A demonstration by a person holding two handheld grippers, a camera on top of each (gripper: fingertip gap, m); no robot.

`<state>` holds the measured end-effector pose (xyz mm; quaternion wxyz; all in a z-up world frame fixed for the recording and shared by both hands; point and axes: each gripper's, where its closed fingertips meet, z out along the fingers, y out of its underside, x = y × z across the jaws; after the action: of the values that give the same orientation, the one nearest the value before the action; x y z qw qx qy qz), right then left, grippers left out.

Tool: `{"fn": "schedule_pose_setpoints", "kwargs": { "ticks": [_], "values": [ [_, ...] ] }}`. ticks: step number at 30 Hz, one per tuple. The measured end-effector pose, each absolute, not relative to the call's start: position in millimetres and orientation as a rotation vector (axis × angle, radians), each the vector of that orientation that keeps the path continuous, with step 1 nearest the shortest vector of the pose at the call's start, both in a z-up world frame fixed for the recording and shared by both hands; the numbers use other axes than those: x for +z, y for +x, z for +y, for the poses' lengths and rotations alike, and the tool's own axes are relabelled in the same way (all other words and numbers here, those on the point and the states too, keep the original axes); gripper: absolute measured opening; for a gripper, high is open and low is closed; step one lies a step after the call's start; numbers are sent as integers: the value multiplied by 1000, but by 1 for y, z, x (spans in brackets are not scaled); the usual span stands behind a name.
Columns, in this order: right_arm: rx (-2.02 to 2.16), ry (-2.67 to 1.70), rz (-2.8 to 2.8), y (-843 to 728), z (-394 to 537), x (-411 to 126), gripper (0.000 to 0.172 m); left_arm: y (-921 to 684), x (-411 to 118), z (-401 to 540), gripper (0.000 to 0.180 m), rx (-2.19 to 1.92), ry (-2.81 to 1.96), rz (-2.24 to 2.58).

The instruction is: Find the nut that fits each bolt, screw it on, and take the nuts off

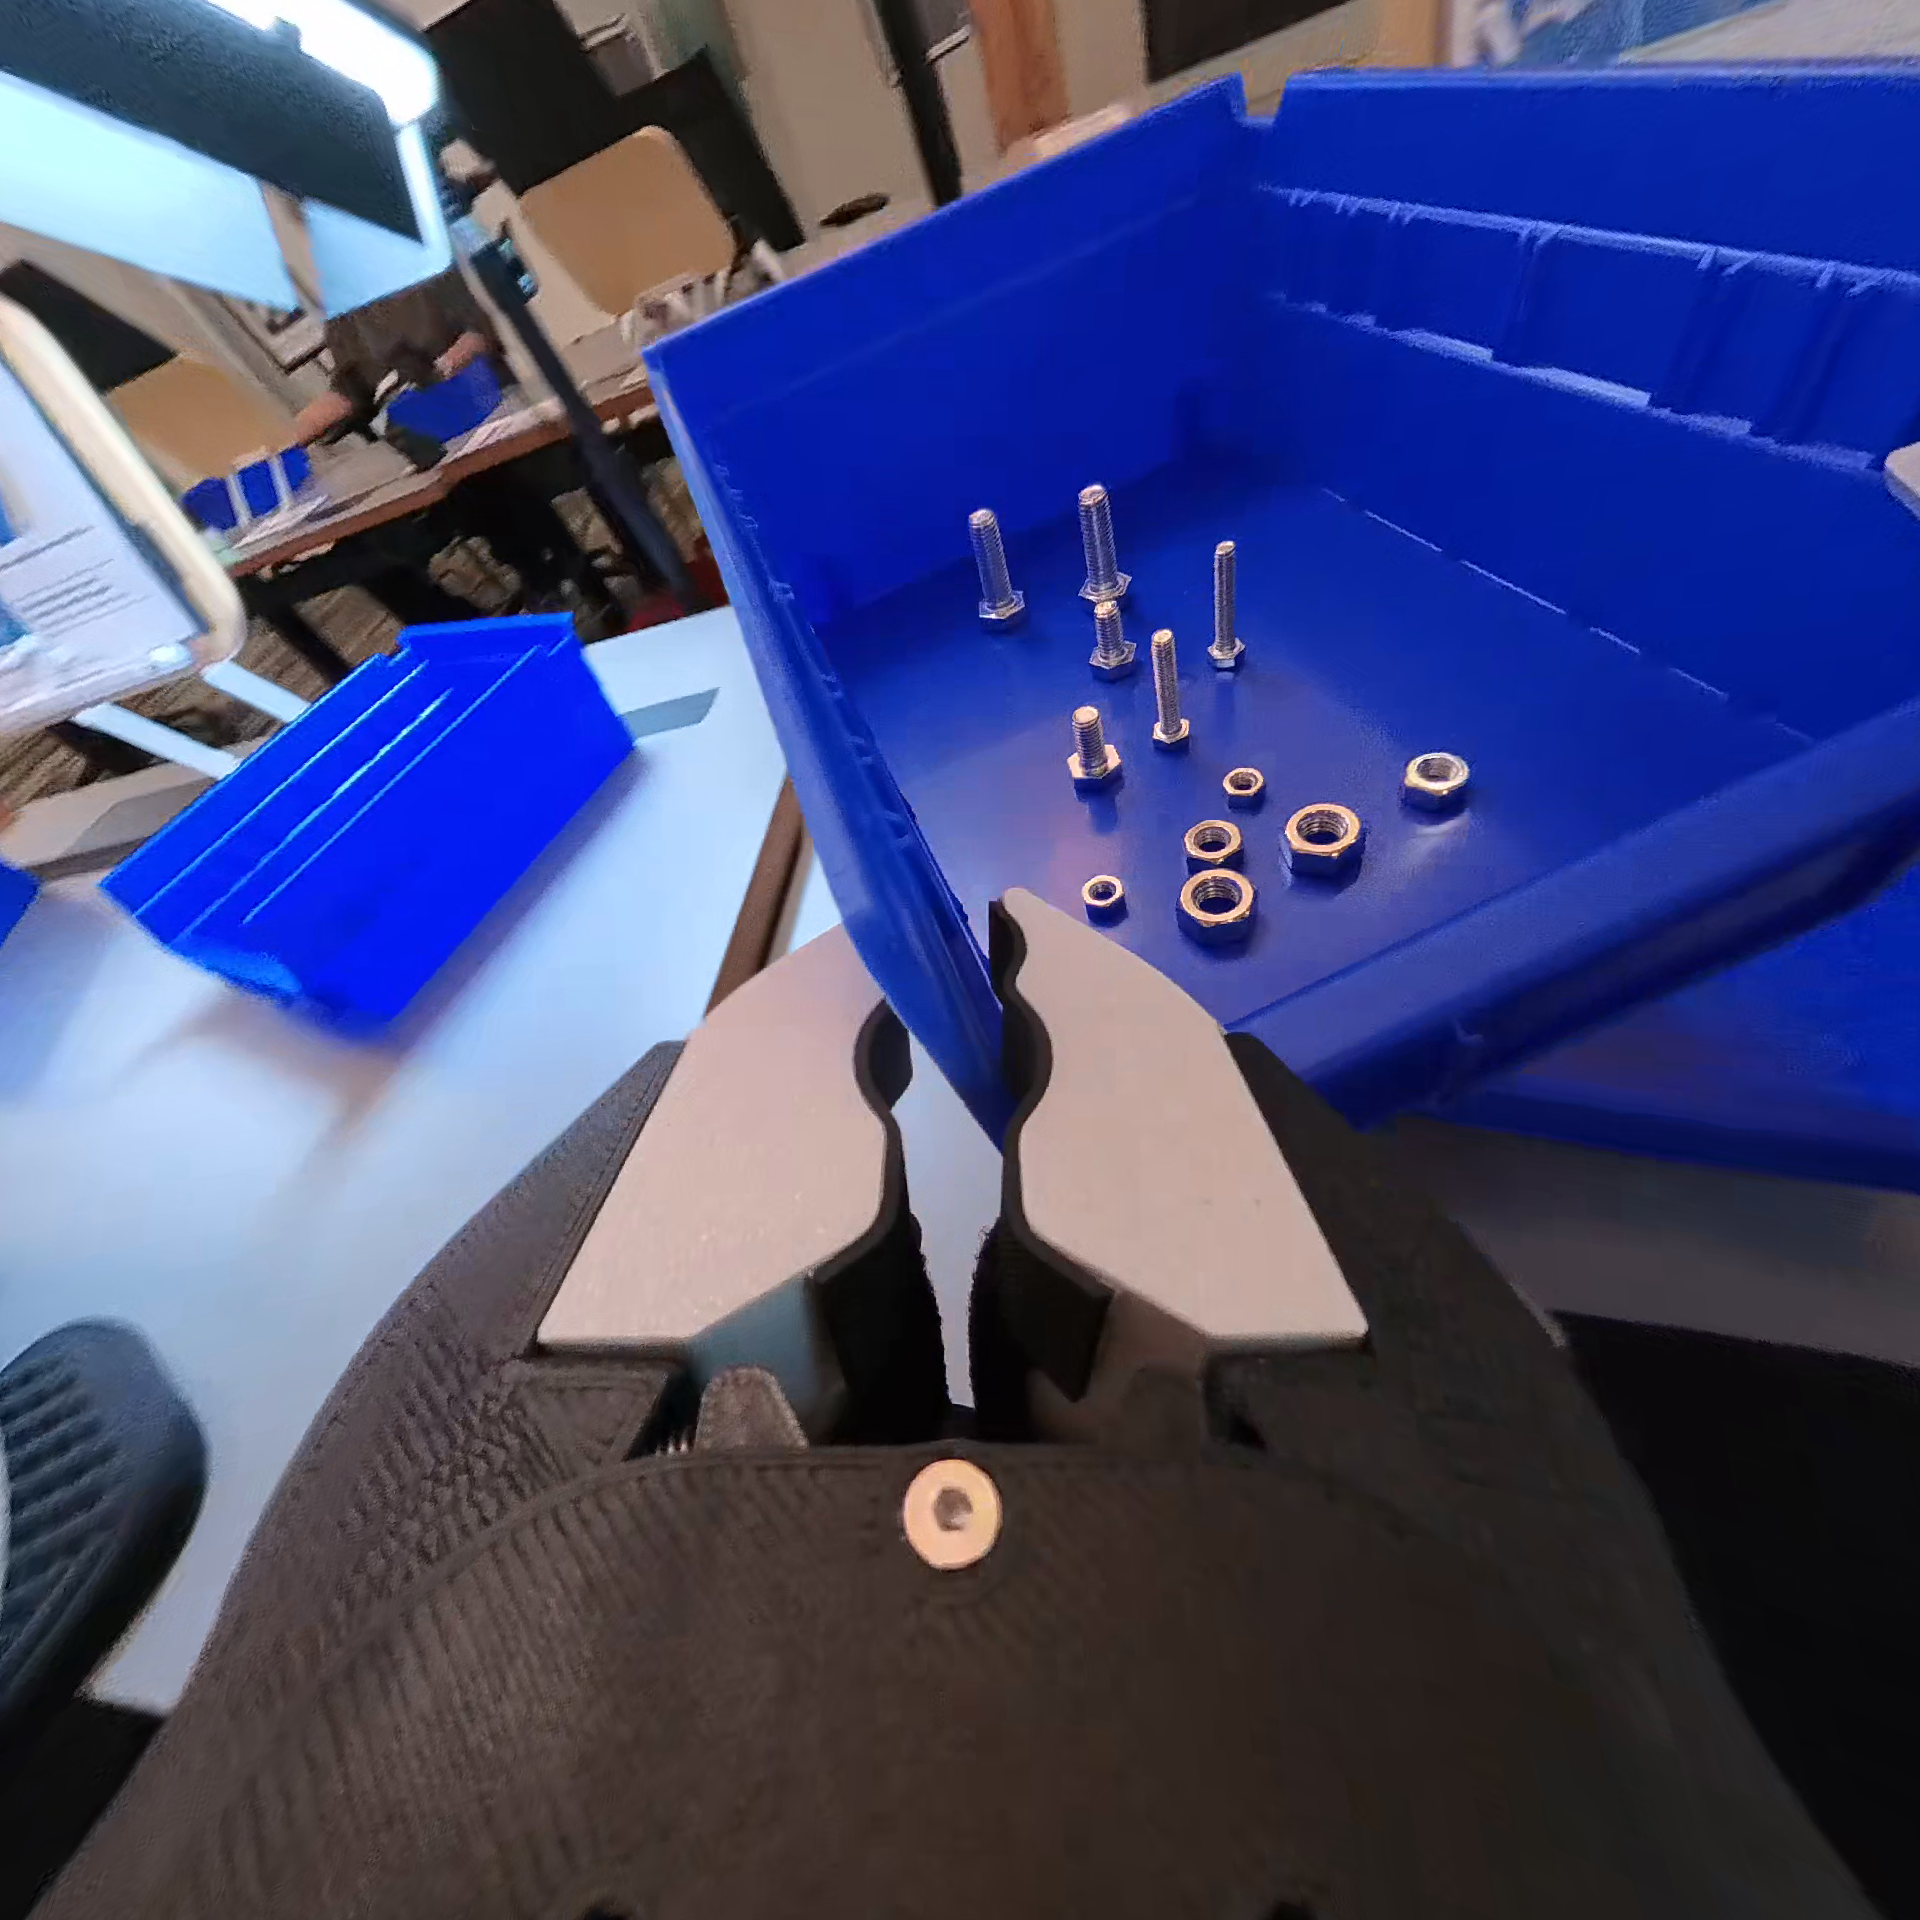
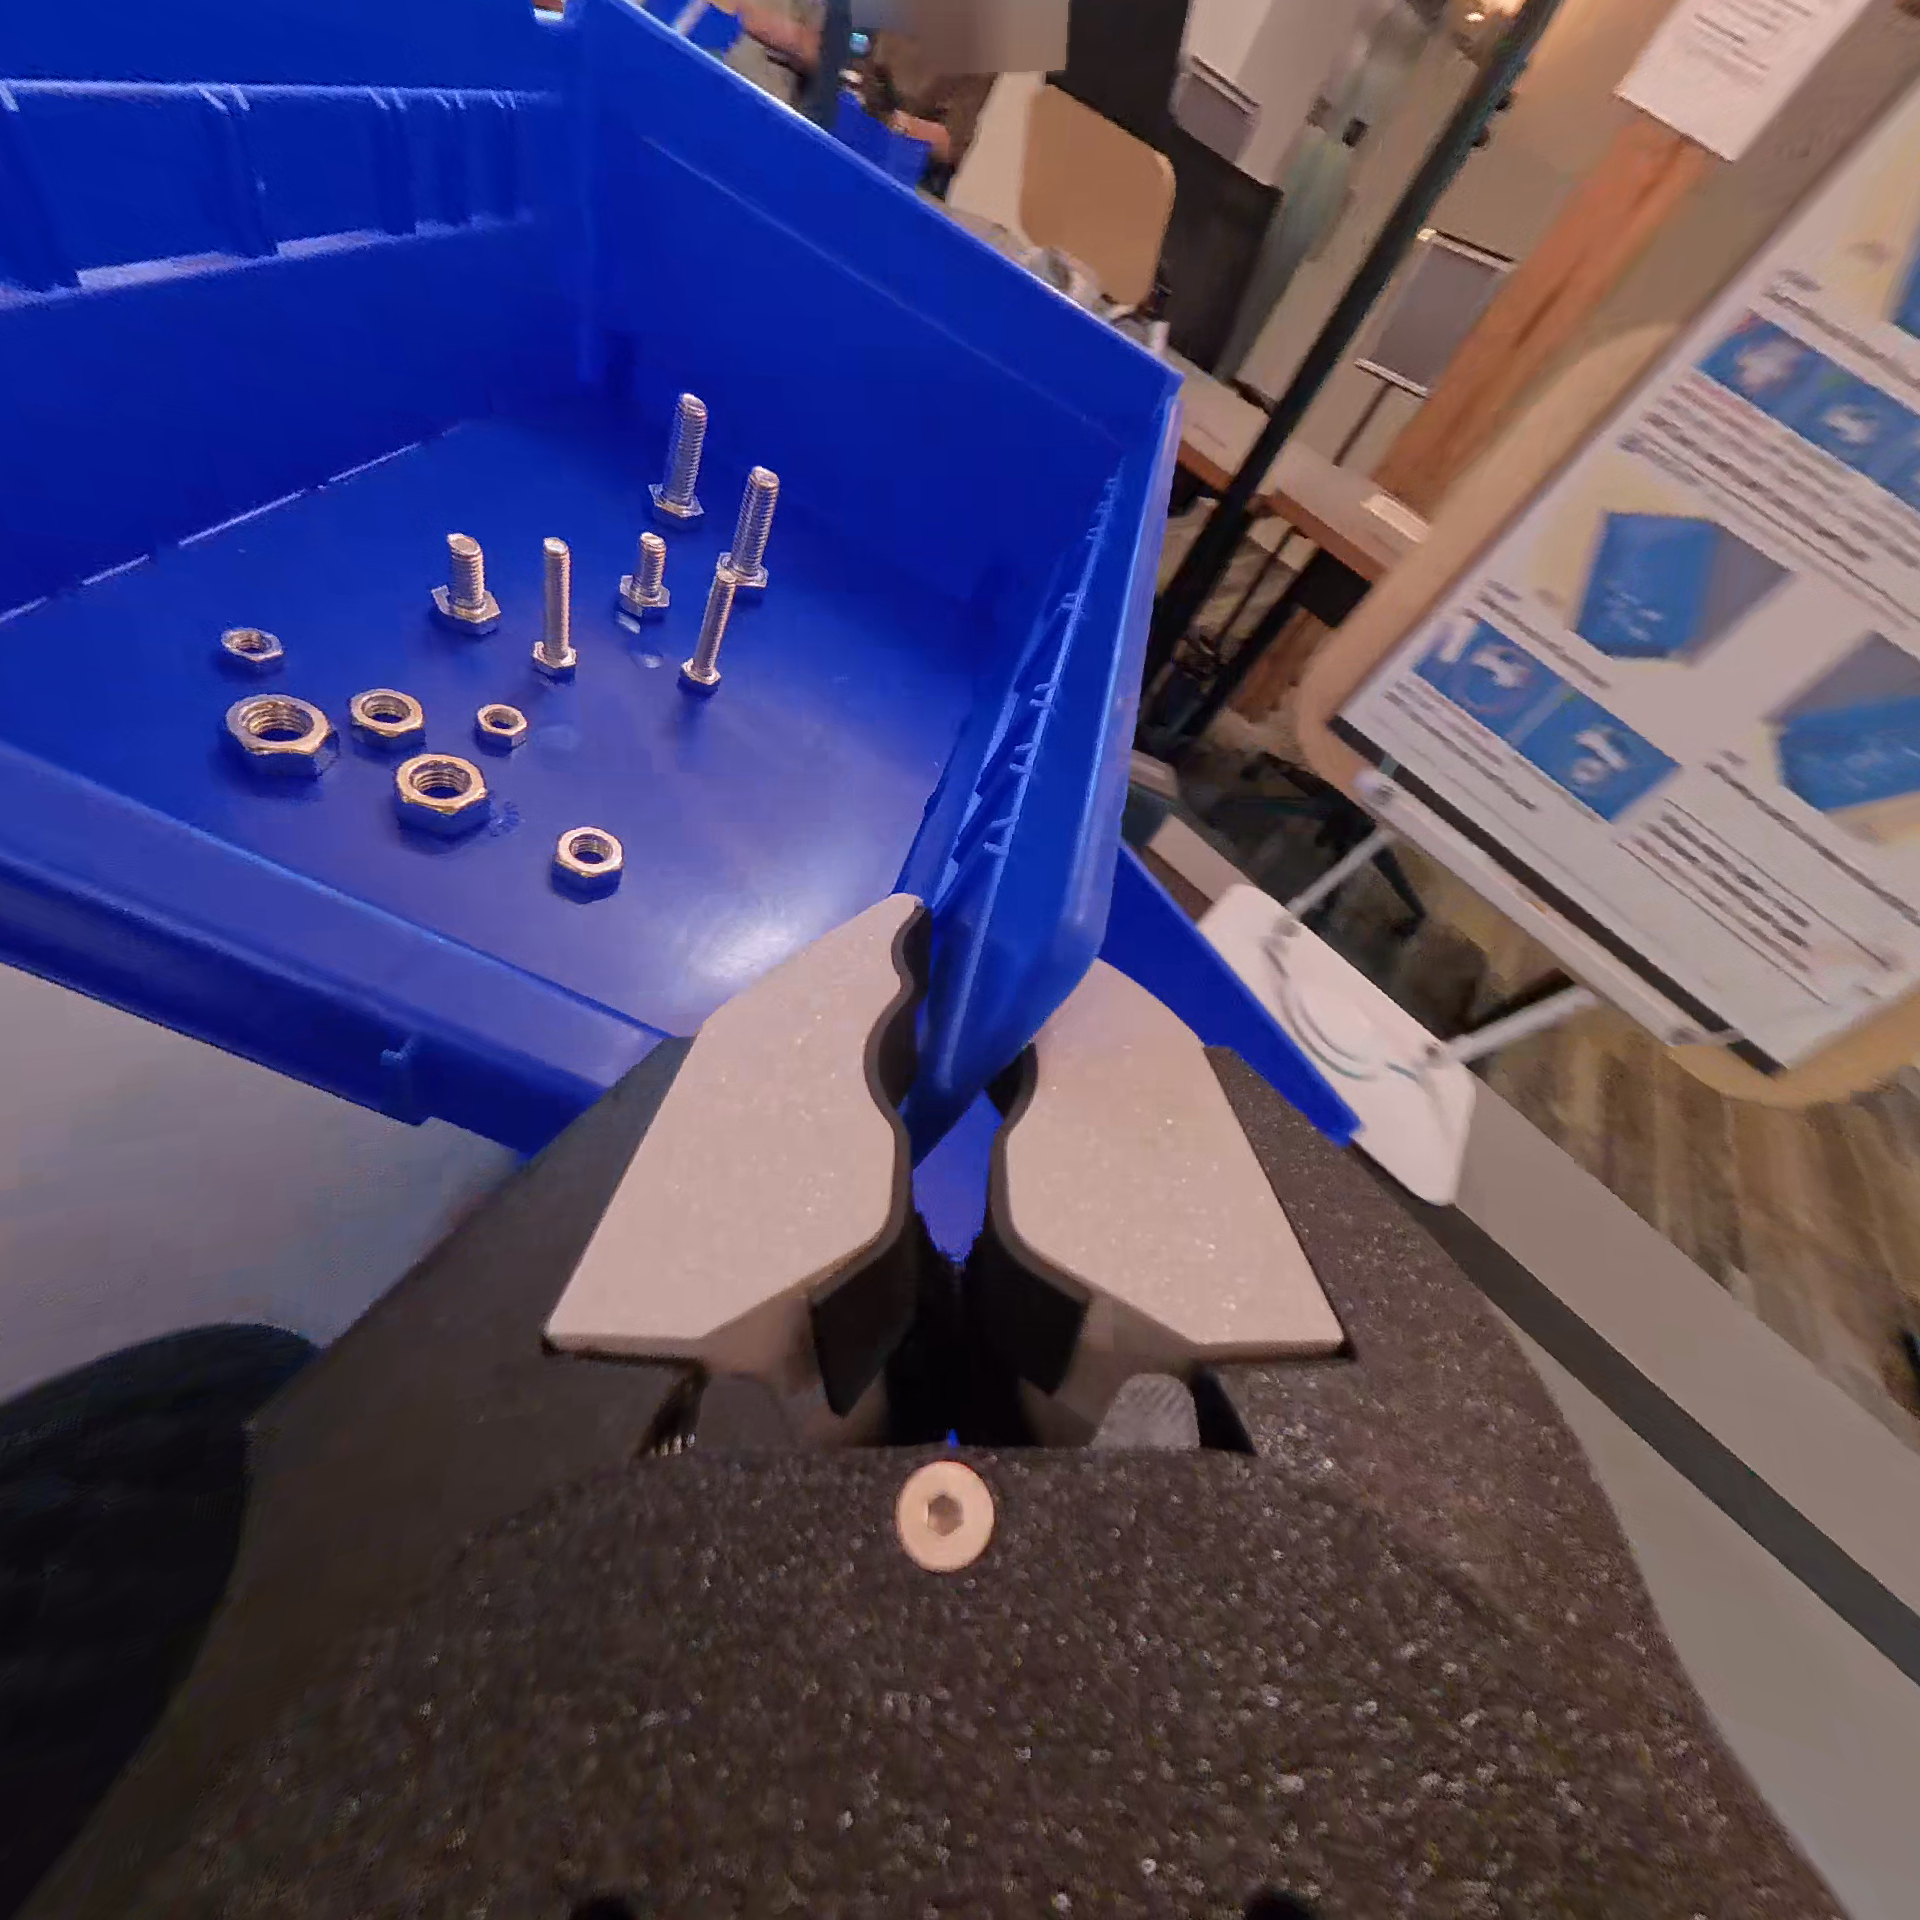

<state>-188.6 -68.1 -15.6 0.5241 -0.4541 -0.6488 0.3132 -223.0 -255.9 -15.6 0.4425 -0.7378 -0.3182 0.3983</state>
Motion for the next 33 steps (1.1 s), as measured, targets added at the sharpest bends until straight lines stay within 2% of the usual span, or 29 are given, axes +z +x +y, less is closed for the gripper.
{"fn": "schedule_pose_setpoints", "kwargs": {
  "ticks": [8,14,25,33],
  "values": [
    [862,-996,-1669,-224,-168,-45,8,-230,-40,-358,12,1089,-1839,-943],
    [875,-942,-1727,-228,-208,-84,9,-226,-71,-397,11,1123,-1872,-987],
    [782,-923,-1729,-215,-198,-140,10,-229,-130,-387,11,1041,-1918,-946],
    [701,-946,-1708,-207,-168,-152,11,-233,-151,-356,11,966,-1912,-893]
  ]
}}
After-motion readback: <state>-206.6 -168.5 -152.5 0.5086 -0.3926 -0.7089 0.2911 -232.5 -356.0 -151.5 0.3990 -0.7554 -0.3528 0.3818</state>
